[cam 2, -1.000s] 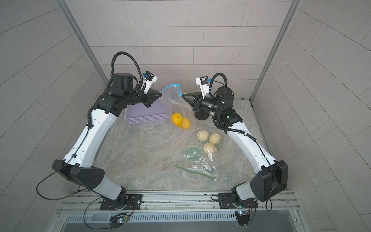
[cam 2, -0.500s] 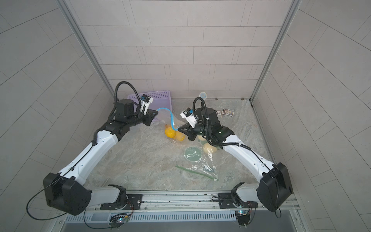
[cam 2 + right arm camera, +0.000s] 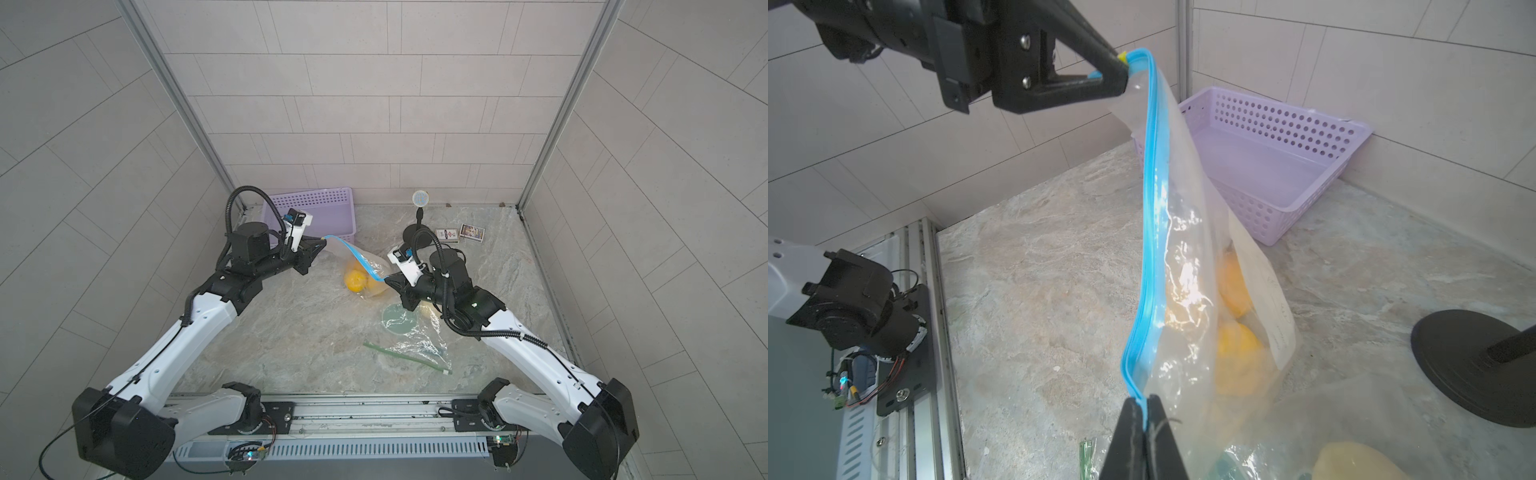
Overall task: Open the zip-top bag and take out the pear
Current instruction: Open the zipper of the food storage bag at the center of the board.
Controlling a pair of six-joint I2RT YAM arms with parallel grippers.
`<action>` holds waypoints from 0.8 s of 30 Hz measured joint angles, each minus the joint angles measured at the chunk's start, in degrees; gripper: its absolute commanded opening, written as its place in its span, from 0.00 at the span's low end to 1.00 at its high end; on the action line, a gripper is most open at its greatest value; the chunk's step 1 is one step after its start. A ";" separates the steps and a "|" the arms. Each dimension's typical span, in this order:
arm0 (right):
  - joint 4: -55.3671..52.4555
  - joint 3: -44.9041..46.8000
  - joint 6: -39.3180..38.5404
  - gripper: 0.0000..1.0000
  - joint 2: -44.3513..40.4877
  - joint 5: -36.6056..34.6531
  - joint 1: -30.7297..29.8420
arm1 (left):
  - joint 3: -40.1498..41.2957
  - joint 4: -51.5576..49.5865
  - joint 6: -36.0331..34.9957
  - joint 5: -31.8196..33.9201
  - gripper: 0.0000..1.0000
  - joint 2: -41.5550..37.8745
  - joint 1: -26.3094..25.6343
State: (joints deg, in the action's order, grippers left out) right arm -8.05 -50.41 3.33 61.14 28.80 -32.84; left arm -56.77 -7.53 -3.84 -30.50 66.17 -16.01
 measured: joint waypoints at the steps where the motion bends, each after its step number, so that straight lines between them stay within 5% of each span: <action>1: -0.81 -0.92 0.31 0.11 0.39 -0.39 0.00 | 0.22 -0.09 -0.42 -0.44 0.10 0.04 -0.28; 11: -10.47 -12.20 3.32 0.53 4.98 -2.27 0.70 | 0.07 -3.02 -4.44 -2.91 0.10 0.74 -4.26; 24: -20.70 -24.11 4.72 0.47 12.28 -5.25 1.29 | -0.87 -5.99 -6.36 -3.15 0.10 0.92 -4.26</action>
State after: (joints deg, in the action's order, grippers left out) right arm -28.75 -74.52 8.05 73.43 23.55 -31.55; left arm -57.65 -13.52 -10.20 -33.65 67.09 -20.27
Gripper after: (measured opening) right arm 0.477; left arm 0.112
